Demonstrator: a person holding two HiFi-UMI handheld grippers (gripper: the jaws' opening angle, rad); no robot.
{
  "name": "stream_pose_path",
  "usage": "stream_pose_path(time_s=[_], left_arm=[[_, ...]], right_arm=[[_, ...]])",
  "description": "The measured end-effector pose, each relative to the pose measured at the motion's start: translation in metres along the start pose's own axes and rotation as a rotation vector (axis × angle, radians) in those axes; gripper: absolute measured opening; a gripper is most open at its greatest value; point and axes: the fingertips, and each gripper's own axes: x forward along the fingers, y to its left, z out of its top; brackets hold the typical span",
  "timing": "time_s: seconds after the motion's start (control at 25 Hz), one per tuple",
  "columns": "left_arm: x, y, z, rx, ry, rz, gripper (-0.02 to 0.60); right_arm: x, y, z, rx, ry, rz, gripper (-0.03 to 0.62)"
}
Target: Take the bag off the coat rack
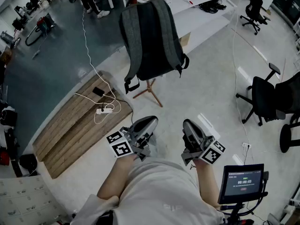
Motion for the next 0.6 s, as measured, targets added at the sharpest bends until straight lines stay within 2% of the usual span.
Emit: stream_pose_path(time_s=[0.16,0.36,0.48,0.6], left_arm=[[0.010,0.043,0.060,0.064,-0.018,0.008,0.006],[0.031,0.121,0.166,0.174,-0.062,0.033,0.006],[0.033,0.153,0.224,0.217,-0.090,0.060,0.006],[0.035,0.175,0.265,0.248,-0.113,0.082,0.006]], right_arm=[[0.060,-0.022,0.016,-0.009,0.003,-0.004,0.015],[0.165,-0.068,0.056,-0.032,0.004,0.006,0.017],[0.219,-0.073,0.086,-0.078,-0.007,0.025,0.017],[0.264,-0.065,0.121,-0.165,-0.028,0.055,0.017]])
